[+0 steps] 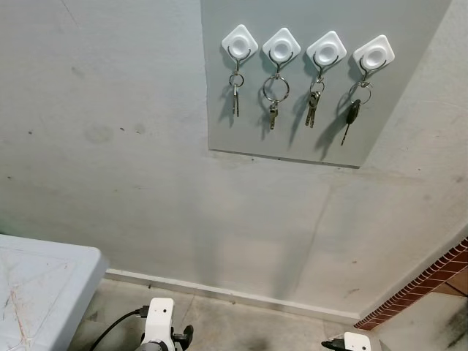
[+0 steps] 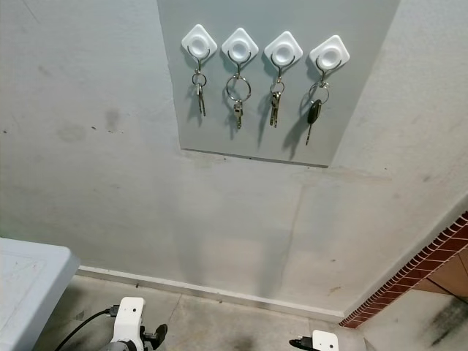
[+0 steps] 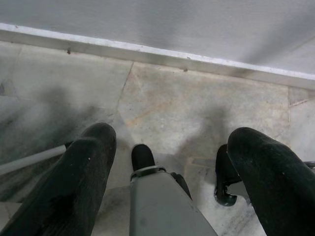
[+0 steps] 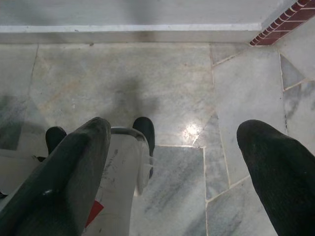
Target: Hang keys on a hook
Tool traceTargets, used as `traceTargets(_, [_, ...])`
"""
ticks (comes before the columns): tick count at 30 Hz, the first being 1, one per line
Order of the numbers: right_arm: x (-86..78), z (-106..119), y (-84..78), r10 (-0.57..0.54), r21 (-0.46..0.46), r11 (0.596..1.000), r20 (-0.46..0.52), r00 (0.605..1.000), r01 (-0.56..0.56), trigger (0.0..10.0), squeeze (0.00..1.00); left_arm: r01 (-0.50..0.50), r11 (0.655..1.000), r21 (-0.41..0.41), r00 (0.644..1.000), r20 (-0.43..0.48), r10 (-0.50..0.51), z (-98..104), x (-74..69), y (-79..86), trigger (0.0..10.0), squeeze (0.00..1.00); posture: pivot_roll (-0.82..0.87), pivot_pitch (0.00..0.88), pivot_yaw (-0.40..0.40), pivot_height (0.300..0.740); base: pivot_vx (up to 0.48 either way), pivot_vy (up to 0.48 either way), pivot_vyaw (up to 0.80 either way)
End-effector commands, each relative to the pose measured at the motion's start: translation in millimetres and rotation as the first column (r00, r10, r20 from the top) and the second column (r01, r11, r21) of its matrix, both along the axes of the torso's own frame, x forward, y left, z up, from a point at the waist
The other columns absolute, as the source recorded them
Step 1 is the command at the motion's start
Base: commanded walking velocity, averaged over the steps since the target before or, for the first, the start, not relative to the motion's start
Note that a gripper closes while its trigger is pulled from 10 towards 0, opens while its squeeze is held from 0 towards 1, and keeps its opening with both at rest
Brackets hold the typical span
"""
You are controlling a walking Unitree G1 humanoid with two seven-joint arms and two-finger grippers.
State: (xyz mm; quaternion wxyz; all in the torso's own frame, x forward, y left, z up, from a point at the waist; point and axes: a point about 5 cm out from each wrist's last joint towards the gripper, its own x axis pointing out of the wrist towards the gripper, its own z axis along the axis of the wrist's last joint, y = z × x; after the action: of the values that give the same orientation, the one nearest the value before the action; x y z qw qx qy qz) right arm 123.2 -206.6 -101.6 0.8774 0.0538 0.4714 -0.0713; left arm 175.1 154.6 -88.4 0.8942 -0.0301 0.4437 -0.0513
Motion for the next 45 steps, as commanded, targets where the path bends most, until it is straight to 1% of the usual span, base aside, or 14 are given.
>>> traceTargets(1, [-3.2, -1, -1.1, -0.011, -0.001, 1.0, -0.012, 1.0, 0.011, 10.0, 0.0, 0.006, 1.0, -0.001, 1.0, -0.004, -0.006, 0, -1.1, 0.8, 10.0, 0.0, -0.06, 0.0, 0.003, 0.74, 0.0, 0.0, 0.0])
traceTargets(22, [-1.7, -1, -1.6, -0.019, 0.002, 1.0, -0.009, 1.0, 0.019, 10.0, 0.0, -0.028, 1.0, -0.013, 1.0, -0.005, 0.028, 0, 0.8, 2.4, 10.0, 0.0, -0.06, 0.0, 0.004, 0.74, 0.0, 0.0, 0.0])
traceTargets(31, [-2.3, -1, -0.5, -0.018, 0.006, 1.0, -0.007, 1.0, 0.018, 10.0, 0.0, -0.036, 0.999, -0.011, 0.999, -0.019, 0.036, -1, -1.8, 4.2, 10.0, 0.0, -0.06, 0.0, 0.003, 0.74, 0.0, 0.0, 0.0])
traceTargets(39, [-8.5, -3, 1.7, -0.019, 0.013, 1.0, -0.015, 1.0, 0.02, 10.0, 0.0, -0.049, 0.999, -0.001, 0.998, -0.032, 0.049, -4, -9.8, 8.4, 10.0, 0.0, -0.05, 0.0, 0.008, 0.74, 0.0, 0.0, 0.0])
traceTargets(42, [-15.5, -5, 3.8, -0.023, 0.018, 1.0, -0.024, 0.999, 0.023, 10.0, 0.0, -0.055, 0.998, 0.007, 0.998, -0.038, 0.056, -6, -13.7, 10.8, 10.0, 0.0, -0.05, 0.0, 0.008, 0.74, 0.0, 0.0, 0.0])
traceTargets(45, [-17.8, -5, 4.8, -0.019, 0.018, 1.0, -0.024, 1.0, 0.019, 10.0, 0.0, -0.059, 0.998, 0.009, 0.998, -0.034, 0.06, -6, -14.7, 11.8, 10.0, 0.0, -0.04, 0.0, 0.004, 0.74, 0.0, 0.0, 0.0])
